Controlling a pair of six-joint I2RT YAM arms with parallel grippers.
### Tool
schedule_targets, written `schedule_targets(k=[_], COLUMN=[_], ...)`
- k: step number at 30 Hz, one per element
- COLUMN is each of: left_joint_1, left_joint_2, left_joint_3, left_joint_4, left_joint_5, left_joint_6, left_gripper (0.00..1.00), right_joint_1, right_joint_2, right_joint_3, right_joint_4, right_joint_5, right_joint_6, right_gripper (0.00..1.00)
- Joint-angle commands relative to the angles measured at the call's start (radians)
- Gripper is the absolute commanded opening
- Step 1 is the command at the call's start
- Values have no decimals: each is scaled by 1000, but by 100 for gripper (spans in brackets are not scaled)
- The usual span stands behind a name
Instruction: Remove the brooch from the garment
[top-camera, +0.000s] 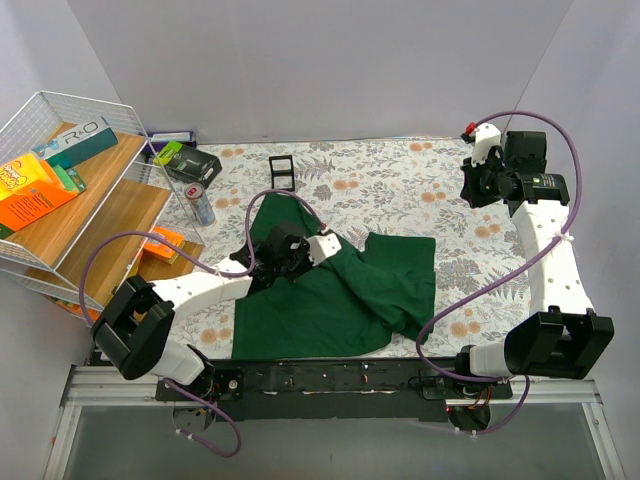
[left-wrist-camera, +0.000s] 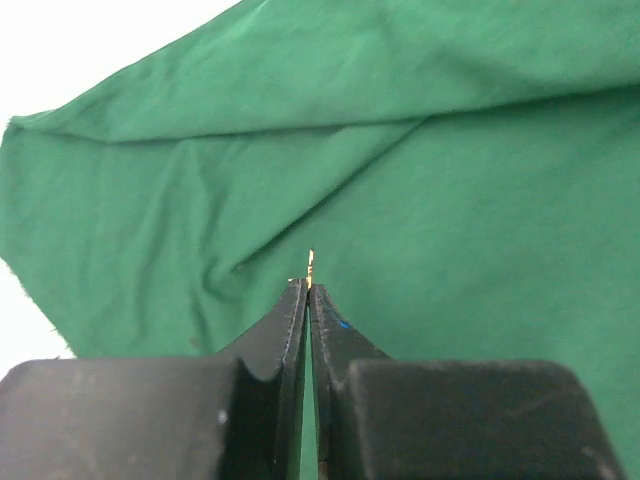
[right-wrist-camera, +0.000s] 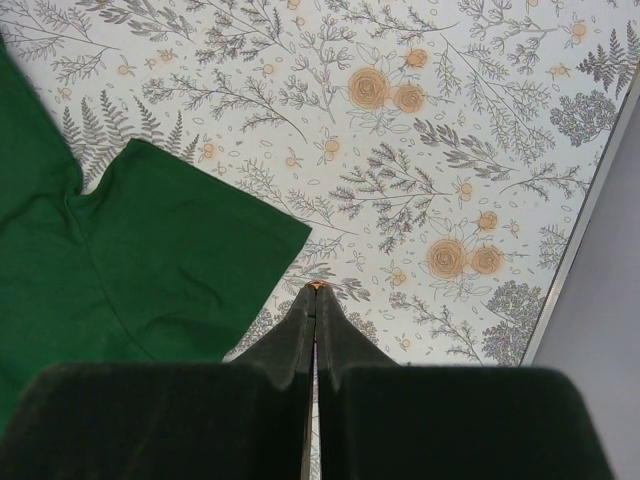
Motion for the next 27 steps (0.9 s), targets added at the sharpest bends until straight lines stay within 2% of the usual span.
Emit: schedule_targets(k=[1,19,27], left_joint_1=[-25,-243,-286], left_joint_2=[-89,-51,-58], left_joint_3=[-57,-213,-250], left_joint_4=[141,192,160], left_joint_5=[-167,-158,-113], left_joint_6=[240,230,226], left_gripper=[0,0,0], right_joint_1=[4,4,4], right_joint_2=[-10,-44,-47], right_joint_3=[-3,-29,-21], right_joint_4=[26,12,0], right_joint_5=[-5,-2,6], right_joint_6=[1,0,-11], right_gripper=[1,1,1])
